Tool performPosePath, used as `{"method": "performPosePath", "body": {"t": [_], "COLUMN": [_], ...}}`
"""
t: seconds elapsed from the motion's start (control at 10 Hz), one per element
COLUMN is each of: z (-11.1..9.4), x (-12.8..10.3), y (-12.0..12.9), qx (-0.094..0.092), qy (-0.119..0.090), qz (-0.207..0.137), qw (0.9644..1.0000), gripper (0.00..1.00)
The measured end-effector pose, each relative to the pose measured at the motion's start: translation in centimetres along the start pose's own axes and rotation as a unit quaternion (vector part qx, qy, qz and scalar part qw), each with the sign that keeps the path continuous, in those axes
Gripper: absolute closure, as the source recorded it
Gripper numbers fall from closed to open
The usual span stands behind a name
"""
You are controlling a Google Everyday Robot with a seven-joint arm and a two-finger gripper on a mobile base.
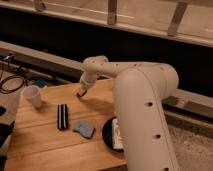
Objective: Drag the pepper across the table
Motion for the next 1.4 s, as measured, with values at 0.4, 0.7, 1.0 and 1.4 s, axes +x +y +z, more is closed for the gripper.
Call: {"method": "performPosePath", "body": {"t": [0.4,0.7,1.0,1.4], "z": [-0.1,-1.8,-2.7,-3.5], "x": [0.4,0.6,1.9,5.2], "y": [-0.3,-1.3,-2.7,-5.6], "qx": [0.007,0.026,0.038,0.044], "qy": [0.002,-0.016,-0.027,-0.05], "qz": [0.012,0.023,0.048,0.102], "qw": [0.9999,0.9993,0.9978,0.9925], "gripper": [1.0,1.0,1.0,1.0]}}
